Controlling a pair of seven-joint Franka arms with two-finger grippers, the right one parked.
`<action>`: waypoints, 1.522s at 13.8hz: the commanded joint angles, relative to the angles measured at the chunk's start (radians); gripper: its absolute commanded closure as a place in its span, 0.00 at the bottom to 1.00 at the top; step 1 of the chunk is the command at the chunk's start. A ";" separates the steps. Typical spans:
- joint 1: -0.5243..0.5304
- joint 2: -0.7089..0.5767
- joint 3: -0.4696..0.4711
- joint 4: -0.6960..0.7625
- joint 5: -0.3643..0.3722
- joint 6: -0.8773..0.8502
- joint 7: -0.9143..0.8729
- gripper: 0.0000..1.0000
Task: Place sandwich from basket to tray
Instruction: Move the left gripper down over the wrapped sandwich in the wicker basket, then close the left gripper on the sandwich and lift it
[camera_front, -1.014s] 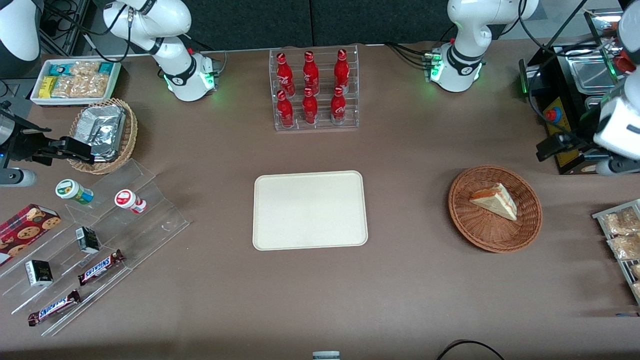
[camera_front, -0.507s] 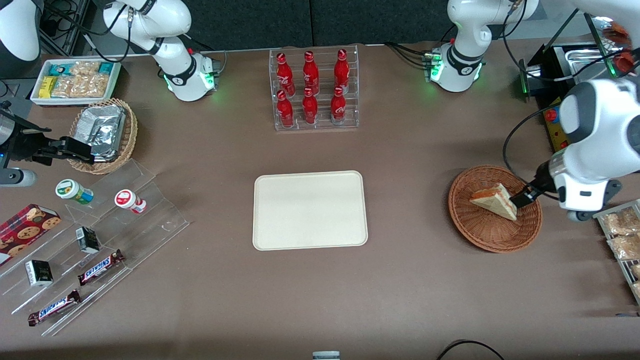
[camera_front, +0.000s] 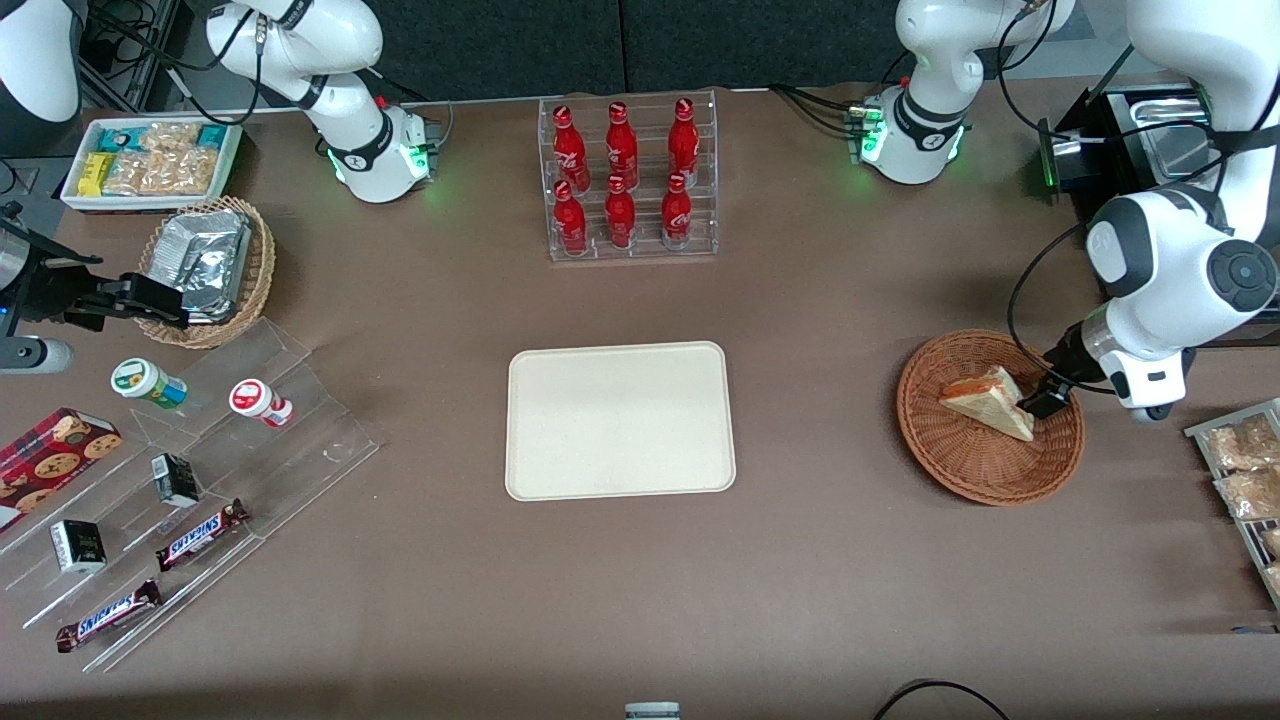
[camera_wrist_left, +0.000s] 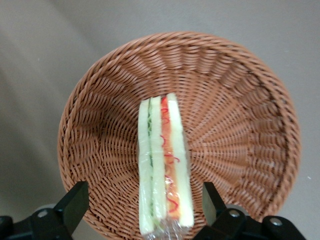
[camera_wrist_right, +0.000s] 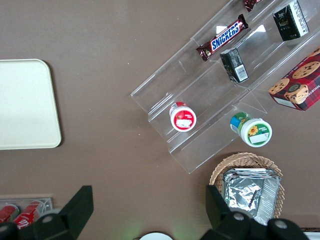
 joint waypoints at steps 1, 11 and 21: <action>-0.012 0.034 -0.005 -0.003 -0.012 0.058 -0.120 0.00; -0.038 0.126 -0.033 0.009 -0.011 0.108 -0.134 0.00; -0.039 0.099 -0.033 0.061 -0.009 0.063 -0.128 0.93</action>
